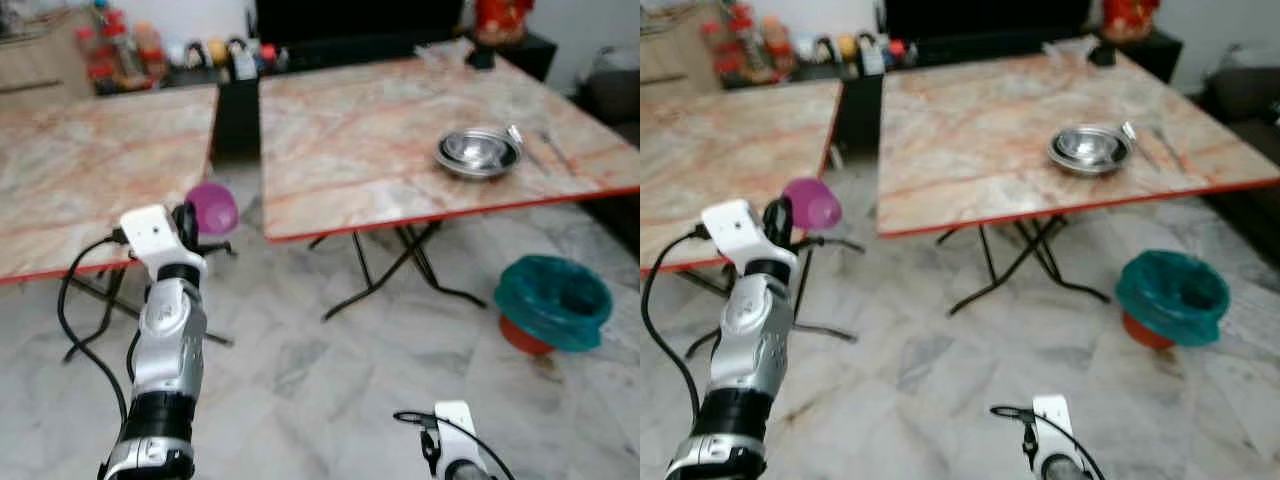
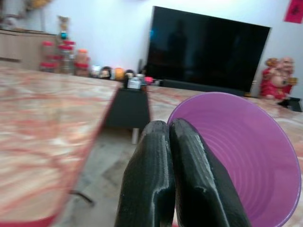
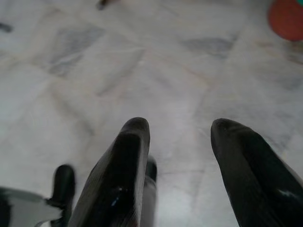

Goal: Setting the table

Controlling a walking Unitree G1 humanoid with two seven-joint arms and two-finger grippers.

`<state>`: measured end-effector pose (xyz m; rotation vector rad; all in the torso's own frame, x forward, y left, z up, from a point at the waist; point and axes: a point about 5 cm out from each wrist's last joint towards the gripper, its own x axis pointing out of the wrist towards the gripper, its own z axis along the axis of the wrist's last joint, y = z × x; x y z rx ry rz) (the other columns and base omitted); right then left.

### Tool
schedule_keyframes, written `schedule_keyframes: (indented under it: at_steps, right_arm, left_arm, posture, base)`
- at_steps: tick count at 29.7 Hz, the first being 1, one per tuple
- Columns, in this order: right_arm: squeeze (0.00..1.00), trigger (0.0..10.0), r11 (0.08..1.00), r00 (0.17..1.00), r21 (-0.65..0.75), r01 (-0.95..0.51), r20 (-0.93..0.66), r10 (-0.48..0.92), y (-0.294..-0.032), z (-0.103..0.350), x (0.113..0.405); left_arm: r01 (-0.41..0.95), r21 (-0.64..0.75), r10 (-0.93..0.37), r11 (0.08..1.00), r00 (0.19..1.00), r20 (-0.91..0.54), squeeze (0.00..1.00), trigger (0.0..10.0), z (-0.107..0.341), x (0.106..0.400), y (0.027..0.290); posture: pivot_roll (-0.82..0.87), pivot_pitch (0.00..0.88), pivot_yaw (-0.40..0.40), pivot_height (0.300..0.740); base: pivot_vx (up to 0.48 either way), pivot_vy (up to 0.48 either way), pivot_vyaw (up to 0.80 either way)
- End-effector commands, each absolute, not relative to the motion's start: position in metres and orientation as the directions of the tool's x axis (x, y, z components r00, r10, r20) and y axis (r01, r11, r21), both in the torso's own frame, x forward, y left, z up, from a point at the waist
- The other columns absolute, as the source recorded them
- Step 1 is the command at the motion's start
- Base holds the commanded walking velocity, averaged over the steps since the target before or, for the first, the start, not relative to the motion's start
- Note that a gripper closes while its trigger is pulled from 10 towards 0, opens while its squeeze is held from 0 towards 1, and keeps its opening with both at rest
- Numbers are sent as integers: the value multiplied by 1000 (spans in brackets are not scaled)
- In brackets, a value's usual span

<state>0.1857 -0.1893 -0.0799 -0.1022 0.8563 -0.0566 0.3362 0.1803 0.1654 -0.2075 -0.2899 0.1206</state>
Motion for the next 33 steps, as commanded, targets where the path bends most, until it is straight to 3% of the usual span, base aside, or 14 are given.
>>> schedule_keyframes:
  at_steps: [1, 14, 21, 27, 33]
  right_arm:
    - [0, 10000, 993, 655, -105, 50, -747, -113, -193, -79, 187]
    - [0, 10000, 993, 643, -109, 51, -757, -117, -194, -80, 186]
    - [0, 10000, 993, 643, -110, 47, -757, -115, -193, -80, 186]
    - [0, 10000, 993, 650, -110, 47, -752, -114, -193, -79, 186]
    - [0, 10000, 993, 649, -112, 47, -752, -116, -193, -79, 186]
  left_arm:
    - [-79, -229, 147, 970, 944, 295, 0, 10000, 172, 337, 180]
    - [-59, -233, 129, 971, 946, 297, 0, 10000, 173, 338, 175]
    - [-47, -236, 118, 971, 947, 299, 0, 10000, 174, 339, 173]
    - [-25, -238, 97, 971, 949, 298, 0, 10000, 174, 339, 171]
    - [86, -239, -13, 967, 956, 293, 0, 10000, 173, 339, 156]
  posture:
    - [31, 40, 45, 740]
    - [24, 41, 49, 740]
    - [22, 42, 50, 740]
    - [23, 42, 50, 740]
    - [23, 43, 53, 740]
  base:
    - [480, 0, 0]
    - [480, 0, 0]
    - [480, 0, -738]
    - [480, 0, 0]
    - [480, 0, 0]
